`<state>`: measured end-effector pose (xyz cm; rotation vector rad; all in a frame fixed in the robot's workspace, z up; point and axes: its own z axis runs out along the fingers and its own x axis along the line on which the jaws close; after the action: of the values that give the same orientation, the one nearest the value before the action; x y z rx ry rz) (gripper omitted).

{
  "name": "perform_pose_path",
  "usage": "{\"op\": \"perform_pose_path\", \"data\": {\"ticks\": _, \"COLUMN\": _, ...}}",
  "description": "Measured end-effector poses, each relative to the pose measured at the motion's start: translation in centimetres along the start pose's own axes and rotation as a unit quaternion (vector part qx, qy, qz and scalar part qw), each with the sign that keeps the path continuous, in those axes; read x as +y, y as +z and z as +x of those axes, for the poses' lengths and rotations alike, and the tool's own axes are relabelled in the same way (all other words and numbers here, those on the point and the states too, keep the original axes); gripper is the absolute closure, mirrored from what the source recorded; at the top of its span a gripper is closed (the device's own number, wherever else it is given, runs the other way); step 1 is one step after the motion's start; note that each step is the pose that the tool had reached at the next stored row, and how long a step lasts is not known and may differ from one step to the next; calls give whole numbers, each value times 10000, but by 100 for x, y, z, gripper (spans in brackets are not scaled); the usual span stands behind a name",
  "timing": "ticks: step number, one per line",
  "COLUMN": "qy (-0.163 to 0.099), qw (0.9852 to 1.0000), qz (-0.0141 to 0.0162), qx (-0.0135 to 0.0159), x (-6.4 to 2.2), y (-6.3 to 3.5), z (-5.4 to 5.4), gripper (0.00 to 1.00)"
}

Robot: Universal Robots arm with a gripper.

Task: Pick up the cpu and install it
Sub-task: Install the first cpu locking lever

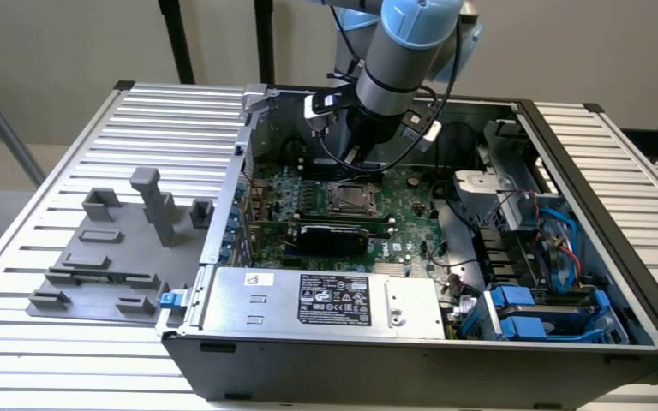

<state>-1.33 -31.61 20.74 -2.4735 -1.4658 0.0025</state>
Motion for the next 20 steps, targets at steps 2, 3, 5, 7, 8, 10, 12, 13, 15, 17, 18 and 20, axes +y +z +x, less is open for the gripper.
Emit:
{"op": "perform_pose_path", "data": {"ticks": 2, "qy": -6, "qw": 10000, "qz": -22, "qx": 10, "x": 0, "y": 0, "z": 0, "gripper": 89}}
{"op": "perform_pose_path", "data": {"ticks": 3, "qy": -11, "qw": 10000, "qz": -35, "qx": 17, "x": 0, "y": 0, "z": 0, "gripper": 89}}
{"op": "perform_pose_path", "data": {"ticks": 5, "qy": -19, "qw": 10000, "qz": -61, "qx": 30, "x": 0, "y": 0, "z": -1, "gripper": 89}}
{"op": "perform_pose_path", "data": {"ticks": 7, "qy": -28, "qw": 9999, "qz": -91, "qx": 45, "x": 1, "y": 2, "z": -3, "gripper": 89}}
{"op": "perform_pose_path", "data": {"ticks": 8, "qy": -33, "qw": 9999, "qz": -106, "qx": 53, "x": 2, "y": 2, "z": -4, "gripper": 89}}
{"op": "perform_pose_path", "data": {"ticks": 10, "qy": -43, "qw": 9999, "qz": -136, "qx": 69, "x": 5, "y": 4, "z": -8, "gripper": 89}}
{"op": "perform_pose_path", "data": {"ticks": 12, "qy": -49, "qw": 9998, "qz": -155, "qx": 79, "x": 10, "y": 6, "z": -16, "gripper": 89}}
{"op": "perform_pose_path", "data": {"ticks": 13, "qy": -51, "qw": 9998, "qz": -161, "qx": 82, "x": 12, "y": 7, "z": -21, "gripper": 89}}
{"op": "perform_pose_path", "data": {"ticks": 15, "qy": -54, "qw": 9998, "qz": -168, "qx": 86, "x": 18, "y": 11, "z": -30, "gripper": 89}}
{"op": "perform_pose_path", "data": {"ticks": 17, "qy": -57, "qw": 9998, "qz": -177, "qx": 91, "x": 23, "y": 17, "z": -36, "gripper": 89}}
{"op": "perform_pose_path", "data": {"ticks": 18, "qy": -60, "qw": 9998, "qz": -182, "qx": 93, "x": 25, "y": 21, "z": -38, "gripper": 89}}
{"op": "perform_pose_path", "data": {"ticks": 20, "qy": -66, "qw": 9997, "qz": -197, "qx": 100, "x": 28, "y": 35, "z": -41, "gripper": 89}}
